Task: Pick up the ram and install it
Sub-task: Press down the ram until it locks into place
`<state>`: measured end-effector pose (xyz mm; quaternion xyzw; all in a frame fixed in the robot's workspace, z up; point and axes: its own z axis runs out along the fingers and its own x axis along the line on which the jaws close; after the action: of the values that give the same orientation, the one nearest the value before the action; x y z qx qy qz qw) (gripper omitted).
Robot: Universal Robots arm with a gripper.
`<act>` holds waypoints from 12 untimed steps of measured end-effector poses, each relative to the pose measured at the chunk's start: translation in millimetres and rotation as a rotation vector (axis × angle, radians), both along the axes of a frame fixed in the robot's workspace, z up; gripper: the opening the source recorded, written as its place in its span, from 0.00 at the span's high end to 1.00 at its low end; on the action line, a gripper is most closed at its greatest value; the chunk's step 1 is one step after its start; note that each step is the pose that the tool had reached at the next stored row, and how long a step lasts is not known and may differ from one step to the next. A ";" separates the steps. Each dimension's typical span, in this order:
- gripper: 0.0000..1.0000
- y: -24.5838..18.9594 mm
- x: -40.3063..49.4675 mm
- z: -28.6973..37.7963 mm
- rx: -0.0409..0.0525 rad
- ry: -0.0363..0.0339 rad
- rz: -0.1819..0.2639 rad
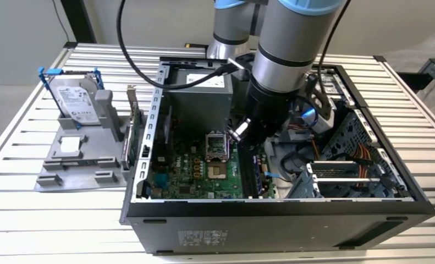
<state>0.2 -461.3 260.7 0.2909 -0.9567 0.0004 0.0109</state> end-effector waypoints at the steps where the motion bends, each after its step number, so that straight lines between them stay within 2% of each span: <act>1: 1.00 0.0 0.0 0.0 0.0001 0.0009 0.008; 12: 1.00 0.0 0.0 0.0 0.0011 0.0111 0.082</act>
<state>0.2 -461.3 260.7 0.3300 -0.9438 -0.0013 0.0161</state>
